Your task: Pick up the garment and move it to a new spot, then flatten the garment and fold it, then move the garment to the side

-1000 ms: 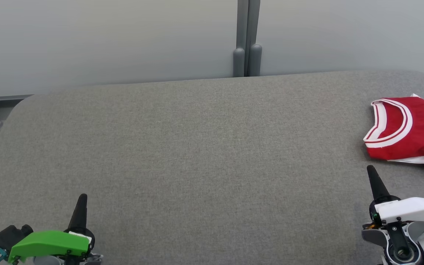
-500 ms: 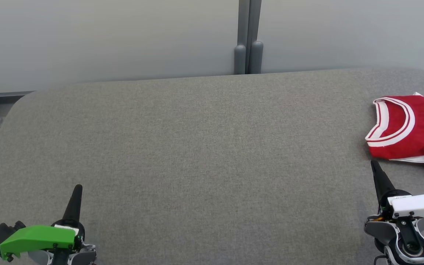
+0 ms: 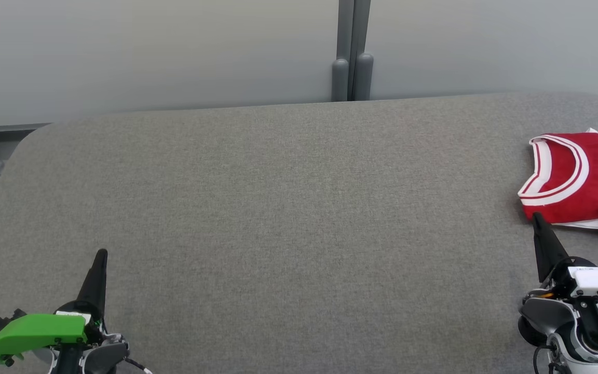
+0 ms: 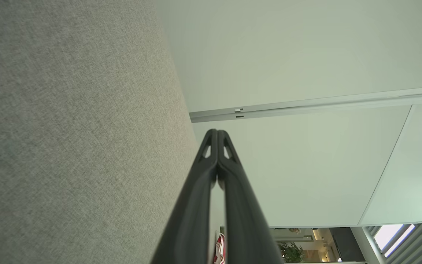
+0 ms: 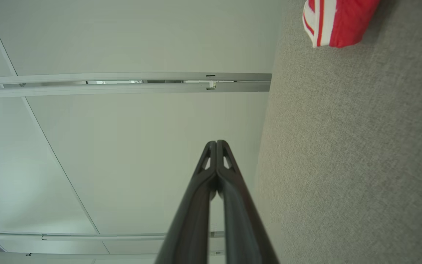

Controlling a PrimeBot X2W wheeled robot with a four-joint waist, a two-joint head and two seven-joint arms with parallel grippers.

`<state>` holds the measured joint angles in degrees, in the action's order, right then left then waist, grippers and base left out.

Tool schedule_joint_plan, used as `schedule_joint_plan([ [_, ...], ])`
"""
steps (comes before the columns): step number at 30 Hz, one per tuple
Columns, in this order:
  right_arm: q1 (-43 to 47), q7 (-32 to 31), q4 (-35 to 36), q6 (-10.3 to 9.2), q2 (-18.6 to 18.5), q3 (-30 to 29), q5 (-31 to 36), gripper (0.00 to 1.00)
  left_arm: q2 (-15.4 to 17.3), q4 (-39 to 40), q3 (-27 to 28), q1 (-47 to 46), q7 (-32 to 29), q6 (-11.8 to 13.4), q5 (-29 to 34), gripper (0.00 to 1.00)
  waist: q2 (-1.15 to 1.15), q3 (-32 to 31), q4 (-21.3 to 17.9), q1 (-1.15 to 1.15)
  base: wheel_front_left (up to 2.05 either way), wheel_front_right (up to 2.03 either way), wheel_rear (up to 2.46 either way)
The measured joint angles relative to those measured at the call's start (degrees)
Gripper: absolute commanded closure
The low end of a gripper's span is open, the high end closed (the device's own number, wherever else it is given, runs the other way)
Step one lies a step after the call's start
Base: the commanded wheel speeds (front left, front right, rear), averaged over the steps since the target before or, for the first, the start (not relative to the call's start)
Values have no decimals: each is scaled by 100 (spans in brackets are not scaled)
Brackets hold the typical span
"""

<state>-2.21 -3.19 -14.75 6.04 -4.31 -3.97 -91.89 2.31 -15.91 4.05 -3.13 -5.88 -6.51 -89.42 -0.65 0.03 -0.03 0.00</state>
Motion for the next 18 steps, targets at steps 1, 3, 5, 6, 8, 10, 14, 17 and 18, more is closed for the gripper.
schedule_joint_plan([
  [1, -9, -16, -12, 2, 5, -19, -66, 100, -1, -3, 12, -7, -15, -11, -53, 100, 0, 4, 2, 0, 0, 0, 0],
  [3, -33, -47, -30, 35, 13, -56, -213, 100, -2, -9, 41, -16, -49, -38, -185, 100, 0, 10, 4, 0, 0, 0, 0],
  [5, -71, -47, -38, 49, 18, -64, -248, 100, -4, -11, 56, -20, -62, -51, -226, 100, 0, 10, 4, 0, 0, 0, 0],
  [6, -83, -47, -38, 49, 19, -66, -248, 100, -4, -12, 60, -23, -62, -51, -226, 100, 0, 10, 5, 0, 0, 0, 0],
  [8, -85, -47, -43, 49, 21, -66, -248, 100, -4, -13, 66, -29, -62, -51, -226, 100, 0, 10, 4, 0, 0, 0, 0],
  [10, -85, -47, -45, 49, 21, -67, -248, 100, -5, -13, 68, -34, -62, -52, -226, 100, 0, 10, 4, 0, 0, 0, 0],
  [14, -85, -47, -49, 49, 22, -69, -248, 100, -7, -14, 69, -35, -62, -53, -226, 100, 0, 10, 4, 0, 0, 0, 0],
  [17, -85, -47, -53, 49, 22, -70, -248, 100, -7, -14, 71, -36, -62, -53, -226, 100, 0, 9, 4, 0, 0, 0, 0],
  [18, -85, -48, -54, 49, 22, -70, -248, 100, -8, -15, 71, -36, -62, -53, -226, 100, 0, 9, 4, 0, 0, 0, 0],
])
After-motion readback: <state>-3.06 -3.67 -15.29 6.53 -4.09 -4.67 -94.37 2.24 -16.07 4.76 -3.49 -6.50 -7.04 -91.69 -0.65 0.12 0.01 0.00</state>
